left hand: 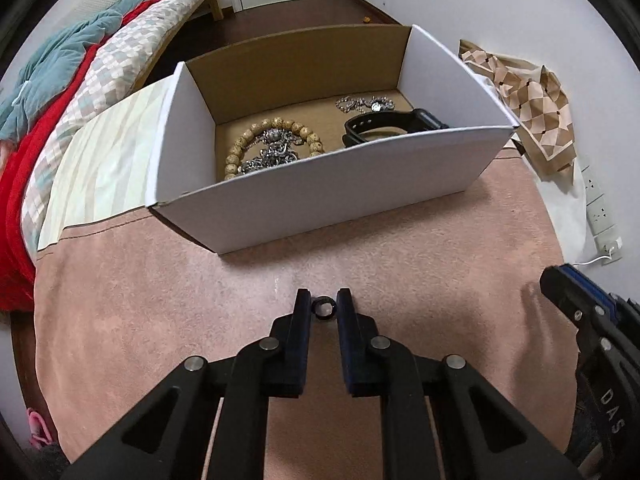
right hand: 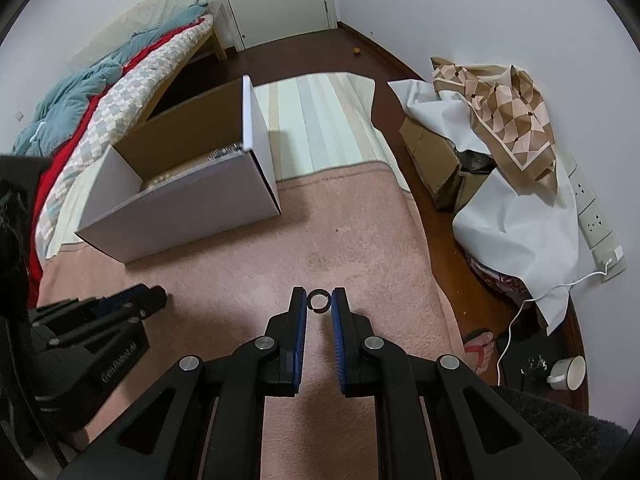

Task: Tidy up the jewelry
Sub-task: 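Carry both black rings into the white box and open both grippers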

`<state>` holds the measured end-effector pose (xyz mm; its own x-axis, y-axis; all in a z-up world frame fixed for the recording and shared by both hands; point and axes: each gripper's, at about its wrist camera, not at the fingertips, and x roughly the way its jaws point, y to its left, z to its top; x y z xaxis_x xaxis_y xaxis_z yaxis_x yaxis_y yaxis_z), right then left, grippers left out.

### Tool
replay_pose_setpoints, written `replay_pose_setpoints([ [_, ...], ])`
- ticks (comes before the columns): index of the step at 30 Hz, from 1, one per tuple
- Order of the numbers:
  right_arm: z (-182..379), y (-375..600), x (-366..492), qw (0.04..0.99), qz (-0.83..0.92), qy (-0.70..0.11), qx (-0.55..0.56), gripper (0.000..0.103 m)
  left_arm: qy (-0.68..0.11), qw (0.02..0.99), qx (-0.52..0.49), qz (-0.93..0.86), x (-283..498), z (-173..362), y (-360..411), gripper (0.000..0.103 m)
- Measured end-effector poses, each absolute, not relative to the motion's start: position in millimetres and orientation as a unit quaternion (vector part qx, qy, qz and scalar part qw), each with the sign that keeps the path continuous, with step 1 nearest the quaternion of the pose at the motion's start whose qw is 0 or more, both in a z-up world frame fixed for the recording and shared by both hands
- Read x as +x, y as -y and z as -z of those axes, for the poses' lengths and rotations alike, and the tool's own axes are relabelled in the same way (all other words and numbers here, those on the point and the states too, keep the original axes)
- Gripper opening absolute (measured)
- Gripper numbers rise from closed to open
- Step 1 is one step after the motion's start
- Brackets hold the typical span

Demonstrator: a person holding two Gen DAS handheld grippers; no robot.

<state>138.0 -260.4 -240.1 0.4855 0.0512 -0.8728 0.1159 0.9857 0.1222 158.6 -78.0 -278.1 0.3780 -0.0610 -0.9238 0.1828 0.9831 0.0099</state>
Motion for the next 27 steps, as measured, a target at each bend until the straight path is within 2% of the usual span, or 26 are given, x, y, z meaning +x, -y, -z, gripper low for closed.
replay_pose_setpoints([
  [10,187.0,252.6,147.1,0.878,-0.013,-0.469,0.099,0.013,-0.516,0.852,0.017,0.089,160.2,214.8,54.3,0.01],
  [15,158.9,241.0,182.4,0.881,-0.049,-0.458,0.105,0.013,-0.507,0.855,-0.014,0.11,200.0,177.2,39.9,0.01],
  [27,181.9,216.0,309.1,0.835,-0.1,-0.533,0.097,0.013,-0.546,0.833,0.001,0.086,294.0,183.8,23.4,0.012],
])
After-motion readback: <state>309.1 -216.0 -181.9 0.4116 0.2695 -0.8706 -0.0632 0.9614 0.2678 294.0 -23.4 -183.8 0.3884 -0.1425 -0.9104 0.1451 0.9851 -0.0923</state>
